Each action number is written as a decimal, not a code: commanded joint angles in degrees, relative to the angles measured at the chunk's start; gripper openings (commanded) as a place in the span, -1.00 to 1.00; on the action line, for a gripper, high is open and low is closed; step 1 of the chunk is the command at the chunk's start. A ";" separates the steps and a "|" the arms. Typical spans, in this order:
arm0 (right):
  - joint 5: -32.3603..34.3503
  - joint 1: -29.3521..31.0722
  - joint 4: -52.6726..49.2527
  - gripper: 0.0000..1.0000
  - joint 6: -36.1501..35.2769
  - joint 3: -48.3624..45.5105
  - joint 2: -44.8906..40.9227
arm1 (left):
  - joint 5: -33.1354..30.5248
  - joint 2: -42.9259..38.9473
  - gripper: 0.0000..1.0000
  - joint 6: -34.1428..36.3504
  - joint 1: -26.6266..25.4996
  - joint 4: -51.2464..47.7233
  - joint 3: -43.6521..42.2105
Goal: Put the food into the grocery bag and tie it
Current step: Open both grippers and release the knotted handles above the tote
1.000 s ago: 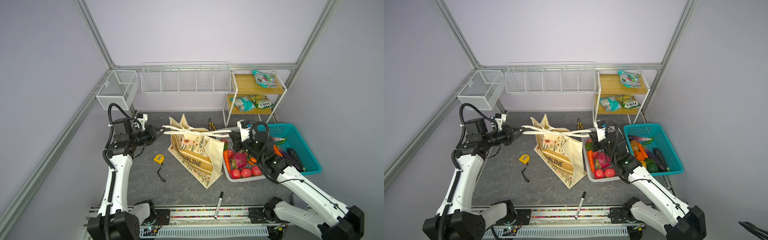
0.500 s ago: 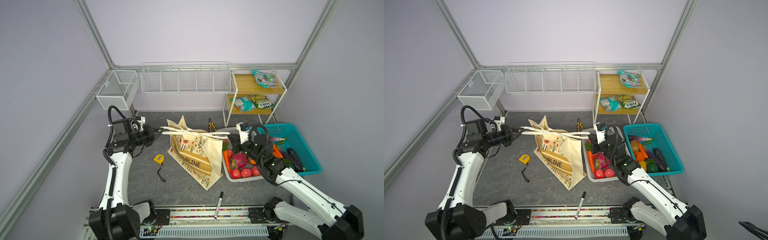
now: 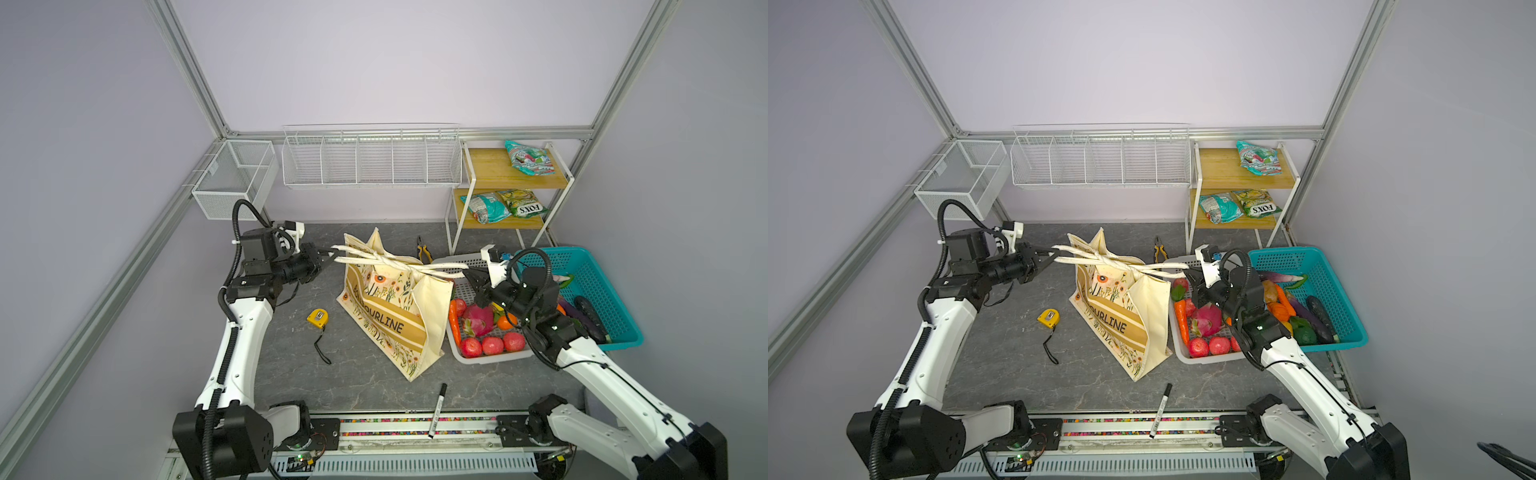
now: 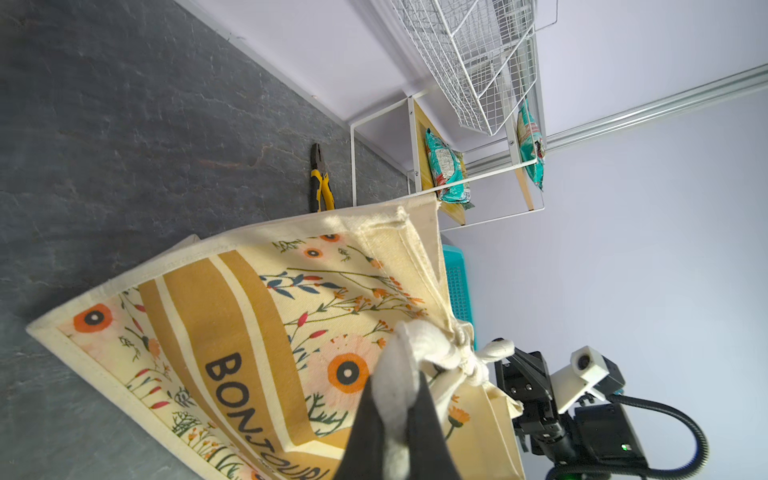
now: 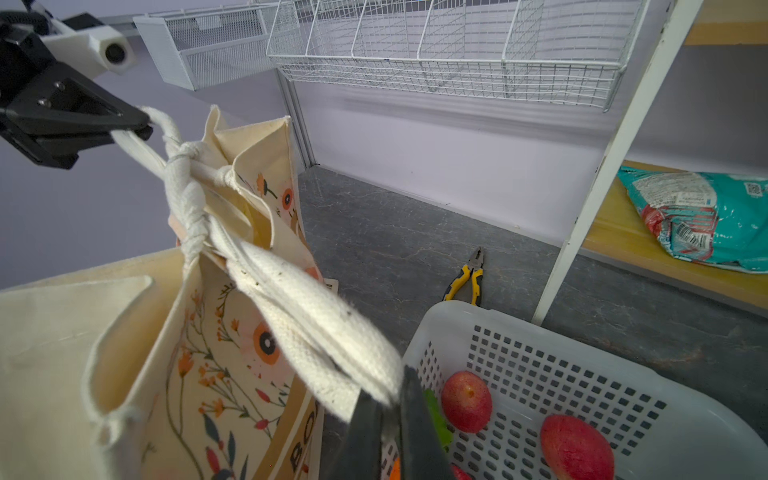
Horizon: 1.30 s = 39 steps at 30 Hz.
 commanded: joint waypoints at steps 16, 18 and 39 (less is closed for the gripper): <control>-5.07 1.41 -14.06 0.18 -15.71 12.00 6.65 | -2.37 -4.72 -1.00 5.56 -0.91 -3.31 -0.12; -5.22 1.43 -15.72 0.25 -17.07 14.15 8.14 | -2.25 -4.78 -1.00 5.94 -1.04 -3.79 -0.32; 1.73 5.57 -22.81 -0.83 -24.61 27.76 19.76 | -4.70 -4.20 -1.00 5.93 -1.22 -4.99 -0.93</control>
